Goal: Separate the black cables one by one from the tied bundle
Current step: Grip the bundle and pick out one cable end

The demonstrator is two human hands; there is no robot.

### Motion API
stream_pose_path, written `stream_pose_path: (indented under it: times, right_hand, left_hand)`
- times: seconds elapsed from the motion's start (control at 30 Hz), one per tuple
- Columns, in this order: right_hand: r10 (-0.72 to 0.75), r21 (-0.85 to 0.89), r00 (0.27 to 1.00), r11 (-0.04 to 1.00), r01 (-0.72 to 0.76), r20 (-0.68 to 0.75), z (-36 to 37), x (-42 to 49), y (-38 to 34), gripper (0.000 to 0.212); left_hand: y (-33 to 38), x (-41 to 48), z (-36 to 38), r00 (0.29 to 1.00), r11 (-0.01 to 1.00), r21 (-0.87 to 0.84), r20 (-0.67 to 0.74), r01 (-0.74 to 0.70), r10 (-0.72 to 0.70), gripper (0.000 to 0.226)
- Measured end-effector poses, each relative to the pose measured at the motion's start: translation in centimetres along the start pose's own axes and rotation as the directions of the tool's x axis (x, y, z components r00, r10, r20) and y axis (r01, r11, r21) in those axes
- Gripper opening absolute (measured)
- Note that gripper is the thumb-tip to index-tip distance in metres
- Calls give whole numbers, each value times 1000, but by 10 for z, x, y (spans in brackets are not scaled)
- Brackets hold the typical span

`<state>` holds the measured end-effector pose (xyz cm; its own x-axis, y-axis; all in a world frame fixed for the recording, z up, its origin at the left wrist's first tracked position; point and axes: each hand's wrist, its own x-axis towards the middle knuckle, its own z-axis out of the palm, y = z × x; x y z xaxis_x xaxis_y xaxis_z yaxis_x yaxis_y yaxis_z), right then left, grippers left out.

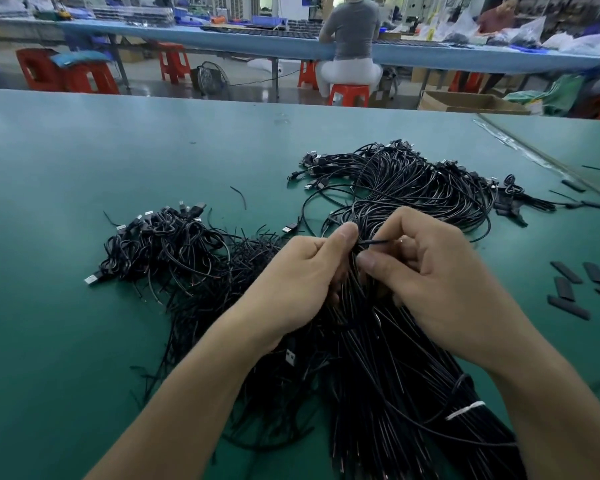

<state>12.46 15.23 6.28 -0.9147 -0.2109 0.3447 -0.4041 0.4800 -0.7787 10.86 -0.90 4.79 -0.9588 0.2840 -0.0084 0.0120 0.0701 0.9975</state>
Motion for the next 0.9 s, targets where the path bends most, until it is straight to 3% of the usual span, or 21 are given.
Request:
stream_pose_path:
  times: [0.07,0.2,0.27,0.43,0.5,0.57,0.67,0.77,0.9]
  right_hand:
    - [0,19,999,1000,1,-42,3,0,-3,12]
    - [14,111,986,994,5,-167,10,-1,-8,11]
    - [8,122,975,992,19,-221,15,-1,-9,15]
    - [21,198,958,980,37,-284,25,0,-7,24]
    - [19,153,967,988,21,-255,22,1,-5,17]
    - [76,54,981,996,-68,-176,17,1,1,14]
    - [184,-224,980,961,-164,71,16,-3,11,10]
    - [224,-366,946,922,-128,233,28,-7,11,7]
    - [226,-423,933,902,-92,279,36,-8,6,19]
  left_hand:
    - [-1,-1,2,999,998,-43,12,35,-34,59]
    - [6,-7,6,970,927,-321,203,193,-131,57]
    - [7,-8,7,970,928,-317,198,197,-138,59]
    - [2,-5,8,992,982,-138,22,125,-123,60]
    - [0,-1,2,988,986,-110,-81,121,-131,55]
    - [1,3,-9,973,966,-242,-184,91,-138,48]
    - [3,8,-26,939,886,-464,-304,1,-160,40]
    - [1,10,-32,923,886,-464,-349,-19,-163,43]
    - [2,10,-29,926,886,-463,-346,-27,-153,56]
